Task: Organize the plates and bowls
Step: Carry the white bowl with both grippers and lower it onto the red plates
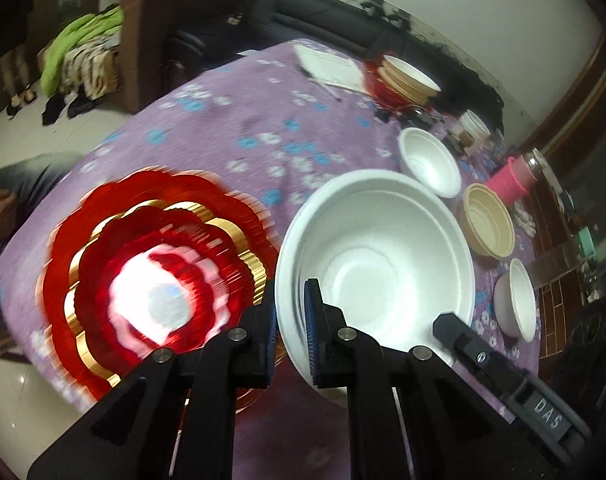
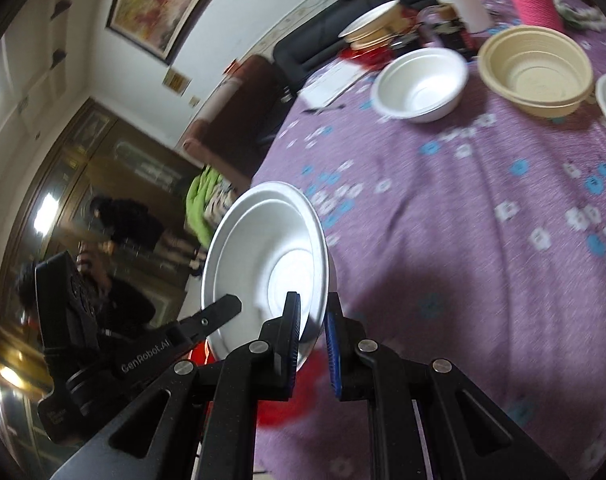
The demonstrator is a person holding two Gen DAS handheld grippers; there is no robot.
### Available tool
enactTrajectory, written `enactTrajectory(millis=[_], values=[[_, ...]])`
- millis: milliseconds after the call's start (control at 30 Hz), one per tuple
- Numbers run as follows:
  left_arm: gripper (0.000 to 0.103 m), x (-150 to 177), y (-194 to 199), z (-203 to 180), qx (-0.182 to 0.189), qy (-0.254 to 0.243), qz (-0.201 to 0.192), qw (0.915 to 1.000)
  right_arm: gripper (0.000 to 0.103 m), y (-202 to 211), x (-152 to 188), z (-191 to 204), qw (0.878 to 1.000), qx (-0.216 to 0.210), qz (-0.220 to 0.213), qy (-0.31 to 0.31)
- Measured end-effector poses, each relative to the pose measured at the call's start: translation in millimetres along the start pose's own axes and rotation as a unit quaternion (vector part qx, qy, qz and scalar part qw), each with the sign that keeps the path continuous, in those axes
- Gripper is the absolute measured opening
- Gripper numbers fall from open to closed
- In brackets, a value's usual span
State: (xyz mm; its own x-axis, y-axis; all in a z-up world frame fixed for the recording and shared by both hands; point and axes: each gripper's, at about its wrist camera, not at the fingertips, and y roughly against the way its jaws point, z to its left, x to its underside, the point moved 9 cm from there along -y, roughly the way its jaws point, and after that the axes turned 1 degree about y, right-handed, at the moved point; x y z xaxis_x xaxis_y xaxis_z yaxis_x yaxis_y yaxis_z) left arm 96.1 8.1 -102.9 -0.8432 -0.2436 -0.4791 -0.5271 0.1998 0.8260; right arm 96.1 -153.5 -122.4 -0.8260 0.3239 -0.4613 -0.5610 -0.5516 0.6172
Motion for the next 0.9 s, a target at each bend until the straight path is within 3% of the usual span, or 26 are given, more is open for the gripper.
enactTrajectory(millis=[267, 433, 733, 900], values=[[0.011, 13.6, 27.0, 64.3, -0.033, 0.03, -0.017, 0.9989, 0.012, -33.2, 42.5, 61.4, 0.997, -0.007, 0.042, 0.061], [0.011, 12.6, 19.1, 94.3, -0.051, 0.042, -0.013, 0.9977, 0.012, -64.3, 63.2, 80.0, 0.994, 0.001, 0.069, 0.083], [0.013, 12.7, -18.0, 126.2, -0.073, 0.046, 0.016, 0.9962, 0.012, -110.2, 72.4, 82.7, 0.987, 0.058, 0.074, 0.127], [0.014, 12.4, -23.3, 129.3, -0.094, 0.02, 0.015, 0.9953, 0.012, -124.1, 74.4, 81.0, 0.984, 0.079, 0.071, 0.145]])
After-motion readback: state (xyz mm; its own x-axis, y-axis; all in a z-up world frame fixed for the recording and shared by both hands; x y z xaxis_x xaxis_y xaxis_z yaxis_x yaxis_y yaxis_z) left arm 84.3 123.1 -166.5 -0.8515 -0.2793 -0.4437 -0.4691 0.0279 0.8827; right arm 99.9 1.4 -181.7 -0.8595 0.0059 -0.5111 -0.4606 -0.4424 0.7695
